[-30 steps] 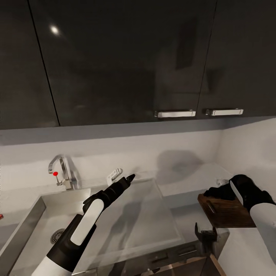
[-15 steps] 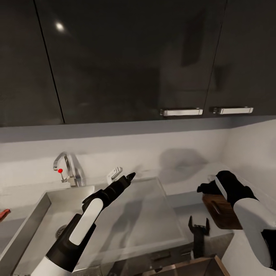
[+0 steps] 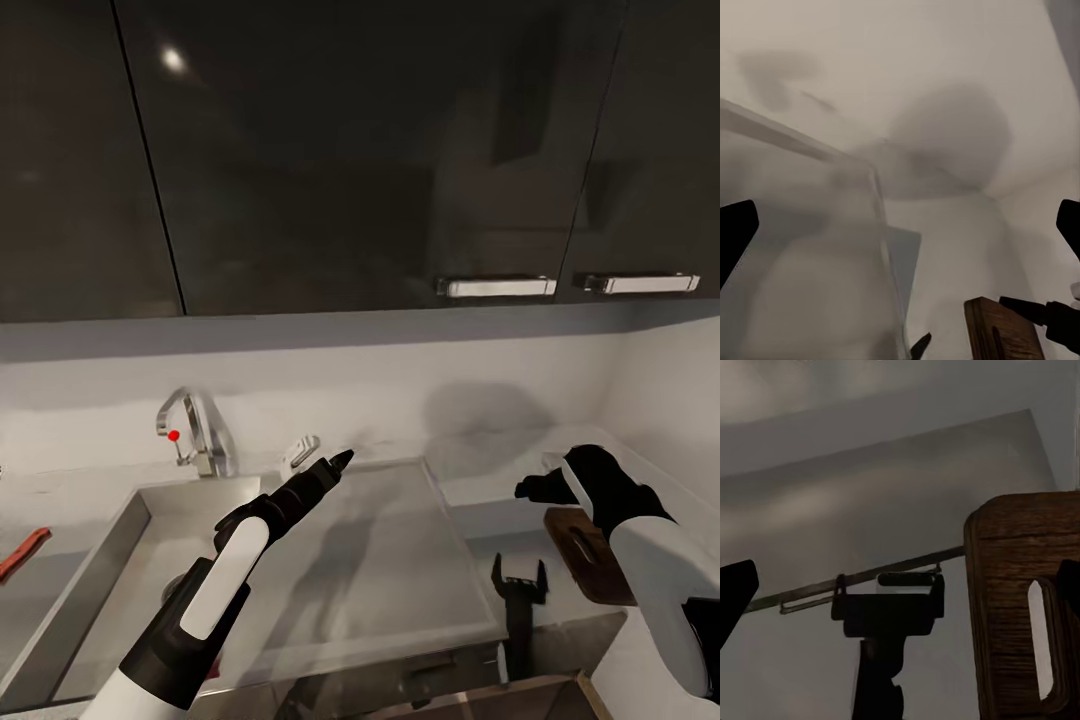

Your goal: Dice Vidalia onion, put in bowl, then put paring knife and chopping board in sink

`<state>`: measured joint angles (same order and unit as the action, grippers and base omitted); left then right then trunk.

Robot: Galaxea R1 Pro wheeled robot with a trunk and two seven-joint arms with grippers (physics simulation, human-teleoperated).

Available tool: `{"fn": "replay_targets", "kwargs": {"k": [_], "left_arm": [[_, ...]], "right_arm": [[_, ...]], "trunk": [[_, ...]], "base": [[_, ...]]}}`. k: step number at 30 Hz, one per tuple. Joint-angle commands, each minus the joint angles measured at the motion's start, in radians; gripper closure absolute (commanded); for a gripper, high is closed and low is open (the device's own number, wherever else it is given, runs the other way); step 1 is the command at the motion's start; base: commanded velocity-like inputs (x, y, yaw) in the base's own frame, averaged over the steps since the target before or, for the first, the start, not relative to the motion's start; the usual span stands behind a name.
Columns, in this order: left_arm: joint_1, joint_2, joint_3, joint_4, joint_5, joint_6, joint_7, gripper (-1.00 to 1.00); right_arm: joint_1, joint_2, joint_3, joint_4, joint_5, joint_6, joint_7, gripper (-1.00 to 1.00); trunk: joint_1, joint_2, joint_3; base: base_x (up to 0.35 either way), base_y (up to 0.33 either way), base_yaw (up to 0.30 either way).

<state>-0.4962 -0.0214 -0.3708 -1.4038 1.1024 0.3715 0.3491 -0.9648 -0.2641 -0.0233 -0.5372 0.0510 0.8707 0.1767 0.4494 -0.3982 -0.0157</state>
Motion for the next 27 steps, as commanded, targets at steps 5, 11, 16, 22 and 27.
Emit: {"fn": "replay_targets", "kwargs": {"k": [5,11,16,22,27], "left_arm": [[-0.001,0.0,0.0,-0.001,0.01,0.002,0.008,-1.0],[-0.001,-0.001,-0.001,-0.001,0.01,0.003,0.008,-1.0],[-0.001,0.0,-0.001,-0.001,0.01,0.003,0.008,-1.0],[-0.001,-0.001,-0.001,-0.001,0.01,0.003,0.008,-1.0],[-0.001,-0.001,-0.001,-0.001,0.01,0.003,0.008,-1.0]], "right_arm": [[0.008,-0.022,-0.007,0.0,0.009,0.011,0.005,-1.0],[0.009,-0.049,-0.009,0.009,0.007,0.017,0.009,-1.0],[0.005,-0.063,-0.01,0.011,0.002,0.02,0.012,-1.0],[0.003,-0.066,-0.01,0.011,0.0,0.021,0.014,-1.0],[0.003,-0.059,-0.006,0.011,0.004,0.019,0.014,-1.0]], "trunk": [[0.001,-0.002,-0.003],[0.001,-0.002,-0.005],[0.001,-0.002,-0.013],[0.001,-0.002,-0.022],[0.001,-0.002,-0.03]], "base": [[0.0,0.0,0.023],[0.0,0.0,0.004],[0.0,0.0,0.0],[0.0,0.0,0.001],[0.0,0.0,0.048]]}}
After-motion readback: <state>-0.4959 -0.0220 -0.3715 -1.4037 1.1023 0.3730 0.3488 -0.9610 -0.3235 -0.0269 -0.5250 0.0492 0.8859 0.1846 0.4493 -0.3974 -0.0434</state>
